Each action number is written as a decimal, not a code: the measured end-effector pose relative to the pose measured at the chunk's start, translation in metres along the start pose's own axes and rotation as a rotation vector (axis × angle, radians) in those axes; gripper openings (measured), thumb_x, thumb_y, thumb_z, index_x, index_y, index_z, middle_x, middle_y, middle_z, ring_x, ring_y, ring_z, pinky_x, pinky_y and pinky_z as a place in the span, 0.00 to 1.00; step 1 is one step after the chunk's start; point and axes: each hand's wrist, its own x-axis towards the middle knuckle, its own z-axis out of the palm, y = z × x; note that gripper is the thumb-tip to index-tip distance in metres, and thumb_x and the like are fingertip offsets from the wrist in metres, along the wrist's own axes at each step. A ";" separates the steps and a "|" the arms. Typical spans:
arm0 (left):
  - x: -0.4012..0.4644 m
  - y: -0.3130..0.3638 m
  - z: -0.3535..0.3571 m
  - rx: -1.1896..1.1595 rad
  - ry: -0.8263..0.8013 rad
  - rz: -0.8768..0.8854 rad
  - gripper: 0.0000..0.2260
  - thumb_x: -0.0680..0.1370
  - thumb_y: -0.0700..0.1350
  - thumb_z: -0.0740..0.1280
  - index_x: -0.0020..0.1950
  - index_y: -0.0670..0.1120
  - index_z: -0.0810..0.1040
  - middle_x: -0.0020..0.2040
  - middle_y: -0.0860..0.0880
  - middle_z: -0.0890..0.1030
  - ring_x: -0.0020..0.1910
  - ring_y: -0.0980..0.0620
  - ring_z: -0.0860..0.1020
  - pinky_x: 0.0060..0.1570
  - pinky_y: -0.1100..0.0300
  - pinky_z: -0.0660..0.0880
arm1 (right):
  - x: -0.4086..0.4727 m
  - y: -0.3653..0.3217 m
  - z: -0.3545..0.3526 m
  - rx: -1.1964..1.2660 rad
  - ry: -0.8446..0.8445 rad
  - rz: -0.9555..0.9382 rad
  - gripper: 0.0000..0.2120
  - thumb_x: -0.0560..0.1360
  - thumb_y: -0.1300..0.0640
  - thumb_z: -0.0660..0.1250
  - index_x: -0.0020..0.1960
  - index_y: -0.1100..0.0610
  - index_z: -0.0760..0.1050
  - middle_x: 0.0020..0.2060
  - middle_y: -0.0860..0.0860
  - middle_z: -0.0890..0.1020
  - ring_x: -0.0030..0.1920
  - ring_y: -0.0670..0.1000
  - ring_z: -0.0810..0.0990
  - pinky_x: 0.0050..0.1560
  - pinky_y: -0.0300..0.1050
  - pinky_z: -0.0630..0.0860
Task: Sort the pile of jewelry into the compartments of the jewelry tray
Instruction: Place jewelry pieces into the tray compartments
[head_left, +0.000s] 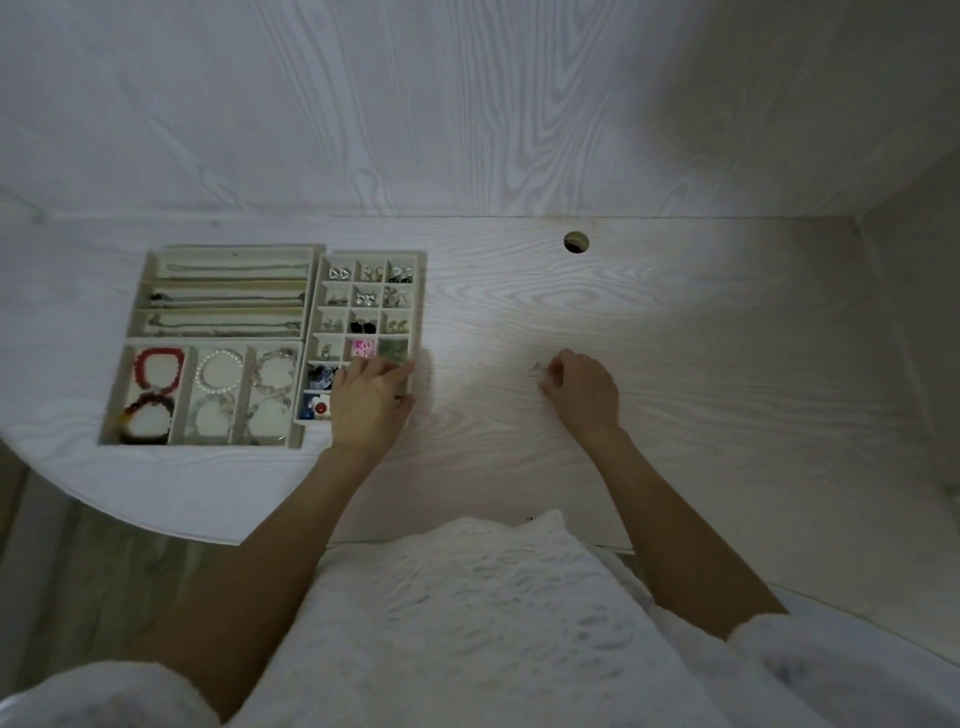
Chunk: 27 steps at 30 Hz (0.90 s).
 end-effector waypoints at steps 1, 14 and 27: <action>0.000 -0.001 0.001 0.001 0.006 0.010 0.19 0.66 0.41 0.77 0.56 0.45 0.82 0.48 0.44 0.82 0.51 0.39 0.77 0.47 0.48 0.71 | 0.003 -0.003 0.001 -0.032 0.009 -0.008 0.08 0.75 0.55 0.66 0.51 0.58 0.76 0.47 0.55 0.79 0.51 0.55 0.76 0.45 0.45 0.70; -0.035 0.003 -0.017 -0.817 -0.130 -0.152 0.21 0.77 0.43 0.67 0.68 0.54 0.69 0.59 0.59 0.75 0.52 0.68 0.71 0.53 0.72 0.66 | -0.021 -0.106 -0.007 0.301 -0.336 -0.501 0.05 0.75 0.60 0.68 0.49 0.54 0.81 0.40 0.47 0.82 0.37 0.40 0.76 0.41 0.31 0.70; 0.003 -0.042 -0.010 -0.709 0.037 -0.250 0.06 0.72 0.35 0.72 0.47 0.44 0.83 0.41 0.51 0.83 0.37 0.59 0.77 0.41 0.74 0.71 | 0.003 -0.136 0.041 0.202 -0.138 -0.325 0.04 0.71 0.55 0.72 0.44 0.54 0.81 0.43 0.50 0.76 0.45 0.49 0.72 0.45 0.41 0.69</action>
